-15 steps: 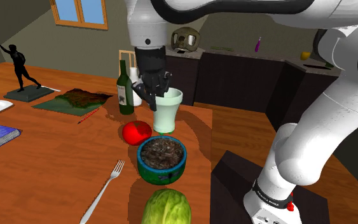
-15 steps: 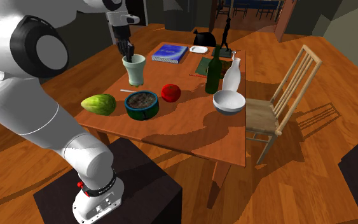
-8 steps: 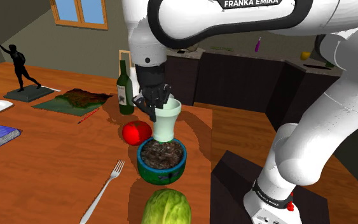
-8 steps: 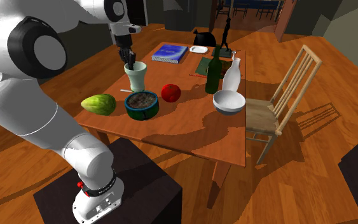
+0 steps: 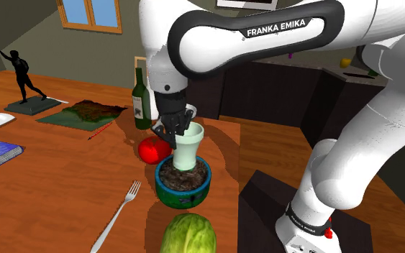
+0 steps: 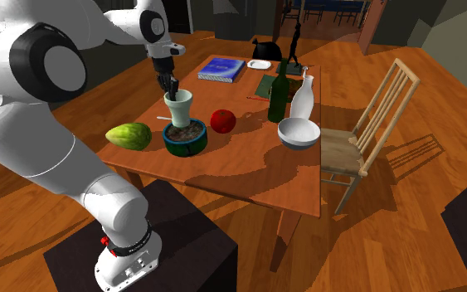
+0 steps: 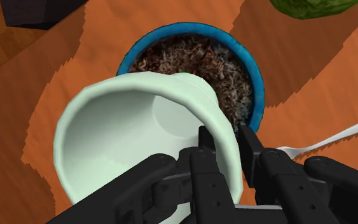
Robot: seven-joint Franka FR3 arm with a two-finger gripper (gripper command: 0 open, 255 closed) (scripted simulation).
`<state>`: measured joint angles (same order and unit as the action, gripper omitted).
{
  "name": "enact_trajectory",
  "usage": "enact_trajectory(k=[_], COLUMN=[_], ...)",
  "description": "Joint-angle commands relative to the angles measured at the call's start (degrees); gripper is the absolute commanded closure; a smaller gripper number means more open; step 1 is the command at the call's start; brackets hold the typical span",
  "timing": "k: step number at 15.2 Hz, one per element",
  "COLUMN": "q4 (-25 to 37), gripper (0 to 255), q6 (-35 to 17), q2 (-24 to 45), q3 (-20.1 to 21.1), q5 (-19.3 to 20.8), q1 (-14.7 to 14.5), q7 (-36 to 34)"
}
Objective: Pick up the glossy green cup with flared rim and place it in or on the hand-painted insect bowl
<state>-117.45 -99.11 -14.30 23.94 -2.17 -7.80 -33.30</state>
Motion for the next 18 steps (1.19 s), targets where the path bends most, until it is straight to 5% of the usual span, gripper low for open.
enact_trajectory(k=[1, 10, 11, 16, 18], q4=[-1.5, -2.4, -2.4, -2.4, 1.7], gripper=[255, 255, 0, 0, 0], q6=[-1.7, -2.6, -2.6, -2.6, 1.2], q2=[0.1, 0.2, 0.2, 0.2, 0.4], q3=[0.1, 0.2, 0.2, 0.2, 0.1], q5=[0.0, 0.0, 0.0, 0.0, 0.1], q1=[0.0, -0.1, -0.1, -0.1, 0.0], q7=[-0.1, -0.1, -0.1, -0.1, -0.2])
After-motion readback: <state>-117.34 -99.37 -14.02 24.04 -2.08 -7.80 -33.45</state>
